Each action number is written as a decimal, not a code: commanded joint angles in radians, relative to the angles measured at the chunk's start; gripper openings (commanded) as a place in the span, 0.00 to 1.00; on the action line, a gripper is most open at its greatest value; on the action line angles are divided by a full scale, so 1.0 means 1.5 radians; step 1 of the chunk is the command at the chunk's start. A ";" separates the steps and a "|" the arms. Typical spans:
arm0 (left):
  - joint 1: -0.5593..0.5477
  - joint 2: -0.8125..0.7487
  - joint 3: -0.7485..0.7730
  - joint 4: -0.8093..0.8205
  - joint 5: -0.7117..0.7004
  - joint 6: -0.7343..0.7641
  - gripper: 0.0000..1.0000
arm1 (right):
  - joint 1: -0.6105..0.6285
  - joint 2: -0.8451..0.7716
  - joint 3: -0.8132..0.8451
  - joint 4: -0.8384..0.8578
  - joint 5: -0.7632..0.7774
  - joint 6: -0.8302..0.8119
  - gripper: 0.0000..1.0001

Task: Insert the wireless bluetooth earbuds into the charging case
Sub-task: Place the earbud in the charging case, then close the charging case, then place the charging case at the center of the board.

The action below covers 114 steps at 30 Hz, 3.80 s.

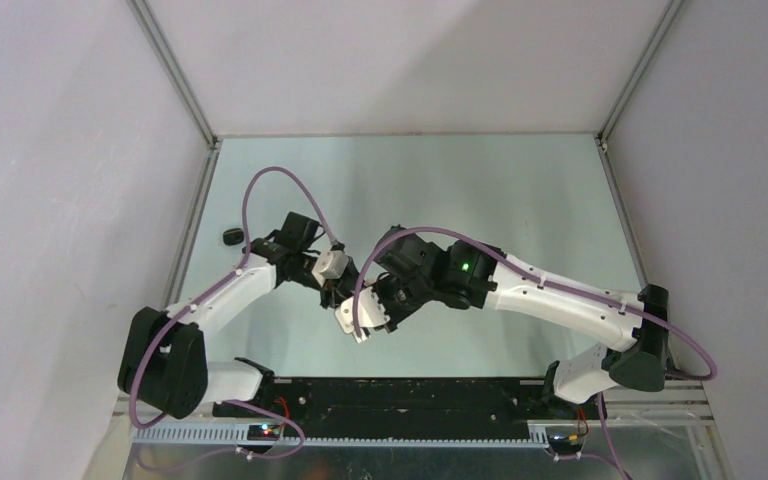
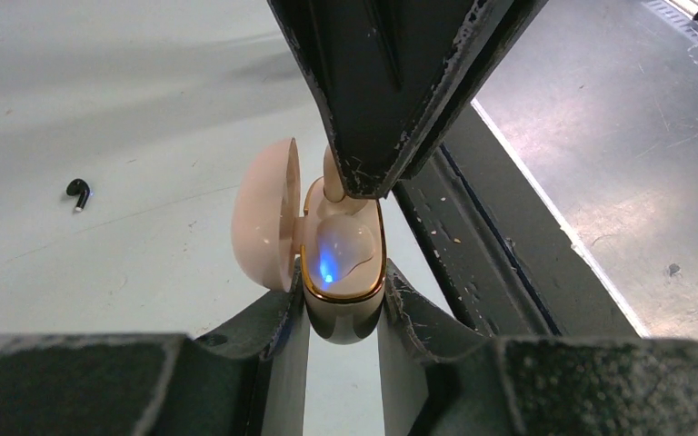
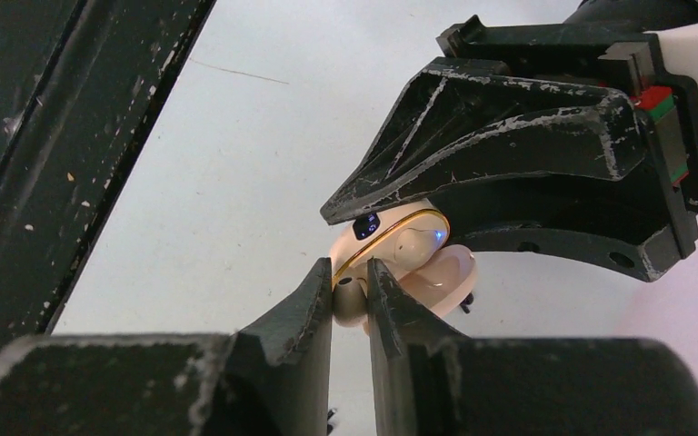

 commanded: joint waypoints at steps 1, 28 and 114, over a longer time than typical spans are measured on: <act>-0.003 -0.021 -0.005 0.011 0.013 -0.005 0.00 | 0.004 -0.010 0.025 0.064 0.023 0.057 0.20; -0.006 -0.029 -0.002 0.009 0.008 -0.012 0.00 | -0.012 -0.023 0.046 0.090 0.055 0.122 0.27; 0.245 0.455 0.323 0.025 -0.585 -0.782 0.99 | -0.721 -0.360 -0.271 0.262 -0.149 0.351 0.93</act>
